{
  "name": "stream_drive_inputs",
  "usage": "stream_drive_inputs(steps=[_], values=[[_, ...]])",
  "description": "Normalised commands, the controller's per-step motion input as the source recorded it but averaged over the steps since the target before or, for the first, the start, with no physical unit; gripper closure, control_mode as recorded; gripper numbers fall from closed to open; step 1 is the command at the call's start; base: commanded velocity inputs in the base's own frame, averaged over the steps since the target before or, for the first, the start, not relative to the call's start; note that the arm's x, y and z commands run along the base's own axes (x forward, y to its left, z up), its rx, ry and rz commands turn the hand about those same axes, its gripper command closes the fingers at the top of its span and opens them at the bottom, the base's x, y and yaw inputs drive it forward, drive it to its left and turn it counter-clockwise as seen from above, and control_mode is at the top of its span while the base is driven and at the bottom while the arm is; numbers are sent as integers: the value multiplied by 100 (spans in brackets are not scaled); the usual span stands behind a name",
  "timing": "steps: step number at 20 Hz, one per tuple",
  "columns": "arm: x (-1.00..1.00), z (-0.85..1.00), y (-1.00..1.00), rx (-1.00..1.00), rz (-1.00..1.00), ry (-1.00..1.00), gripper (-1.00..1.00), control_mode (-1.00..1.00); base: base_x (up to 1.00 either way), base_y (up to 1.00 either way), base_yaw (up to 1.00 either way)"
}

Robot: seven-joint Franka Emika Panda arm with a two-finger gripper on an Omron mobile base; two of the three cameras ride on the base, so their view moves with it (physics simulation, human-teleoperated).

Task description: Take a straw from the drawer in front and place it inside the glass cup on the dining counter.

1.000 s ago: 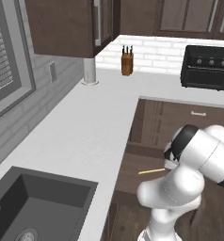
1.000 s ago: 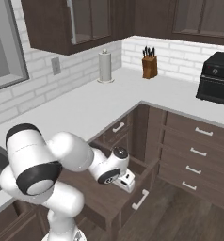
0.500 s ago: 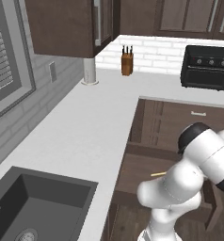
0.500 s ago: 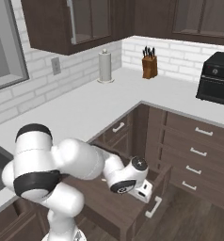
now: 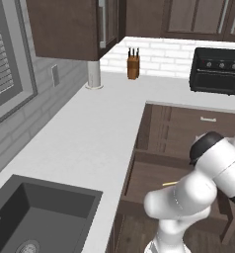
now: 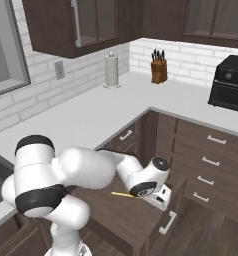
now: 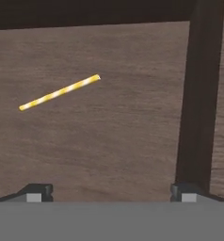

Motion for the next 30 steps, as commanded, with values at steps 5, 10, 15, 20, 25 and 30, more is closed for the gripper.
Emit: stream_drive_inputs(steps=[5,10,15,20,25,30], values=[[40,33,42,0,-6,24,-100,-100,0,0,0],[37,-9,49,0,-9,23,-100,-100,0,0,0],[13,-21,22,1,-4,17,-100,-100,0,0,0],[9,-10,7,10,-15,10,-100,-100,0,0,0],[15,-12,1,11,-36,16,-100,-100,0,0,0],[17,-16,0,7,-29,19,-100,-100,0,0,0]])
